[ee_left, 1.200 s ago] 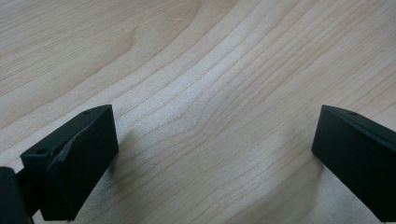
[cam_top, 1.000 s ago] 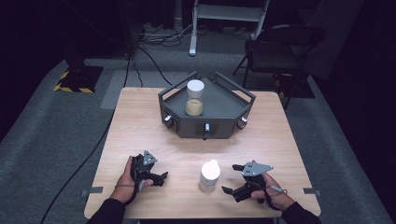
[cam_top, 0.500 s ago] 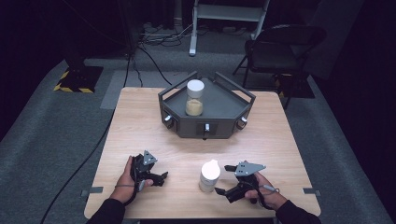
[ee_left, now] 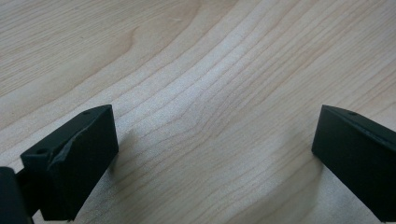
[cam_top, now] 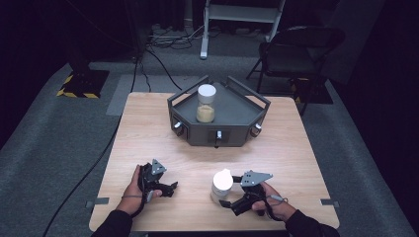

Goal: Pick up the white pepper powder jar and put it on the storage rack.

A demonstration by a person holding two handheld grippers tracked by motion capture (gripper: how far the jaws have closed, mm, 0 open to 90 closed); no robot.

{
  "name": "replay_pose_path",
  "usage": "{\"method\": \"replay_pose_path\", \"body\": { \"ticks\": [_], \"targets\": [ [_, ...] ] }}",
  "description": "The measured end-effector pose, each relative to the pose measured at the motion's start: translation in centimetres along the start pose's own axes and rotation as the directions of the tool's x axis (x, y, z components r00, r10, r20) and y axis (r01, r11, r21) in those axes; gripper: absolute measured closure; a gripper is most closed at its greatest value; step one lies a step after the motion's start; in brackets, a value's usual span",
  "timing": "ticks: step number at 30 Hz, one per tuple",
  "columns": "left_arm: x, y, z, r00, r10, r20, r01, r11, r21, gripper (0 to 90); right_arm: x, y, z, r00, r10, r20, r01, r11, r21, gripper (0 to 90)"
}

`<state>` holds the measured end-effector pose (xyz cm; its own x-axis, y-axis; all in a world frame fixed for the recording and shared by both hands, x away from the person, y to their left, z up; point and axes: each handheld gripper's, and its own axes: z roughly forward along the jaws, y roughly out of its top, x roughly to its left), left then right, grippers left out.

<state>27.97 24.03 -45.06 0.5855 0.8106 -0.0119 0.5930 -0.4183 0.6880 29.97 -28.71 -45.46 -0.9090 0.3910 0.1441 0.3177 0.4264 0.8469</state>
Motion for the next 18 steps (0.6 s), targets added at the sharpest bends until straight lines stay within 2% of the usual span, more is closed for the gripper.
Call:
{"method": "replay_pose_path", "body": {
  "ticks": [3,8,11,13,15,16,18],
  "targets": [
    [0.0,0.0,0.0,1.0000,0.000,0.000,0.000,1.0000,0.001,0.0,0.3,0.0,0.3,0.9995,0.031,0.010,-0.031,0.999,-0.015,2.3],
    [0.0,0.0,0.0,1.0000,0.001,0.001,-0.001,1.0000,0.000,0.0,0.7,-0.1,0.7,0.9990,0.042,0.013,-0.041,0.998,-0.041,3.6],
    [0.0,0.0,0.0,1.0000,0.001,0.001,-0.001,1.0000,0.000,0.0,0.9,-0.1,1.0,0.9983,0.055,0.022,-0.053,0.997,-0.050,7.9],
    [0.0,0.0,0.0,1.0000,0.001,0.001,-0.001,1.0000,0.000,0.0,1.0,-0.1,1.2,0.9978,0.062,0.025,-0.060,0.997,-0.048,14.2],
    [0.0,0.0,0.0,1.0000,0.001,0.001,-0.001,1.0000,0.001,0.0,1.0,-0.2,1.2,0.9981,0.057,0.025,-0.056,0.997,-0.054,21.9],
    [0.0,0.0,0.0,1.0000,0.001,0.001,-0.001,1.0000,0.000,0.0,0.8,-0.1,1.2,0.9984,0.055,0.012,-0.054,0.997,-0.053,23.8],
    [0.0,0.0,0.0,1.0000,0.001,0.001,-0.001,1.0000,0.000,0.0,0.9,0.1,1.2,0.9992,0.037,0.018,-0.036,0.998,-0.050,24.8]
  ]
}}
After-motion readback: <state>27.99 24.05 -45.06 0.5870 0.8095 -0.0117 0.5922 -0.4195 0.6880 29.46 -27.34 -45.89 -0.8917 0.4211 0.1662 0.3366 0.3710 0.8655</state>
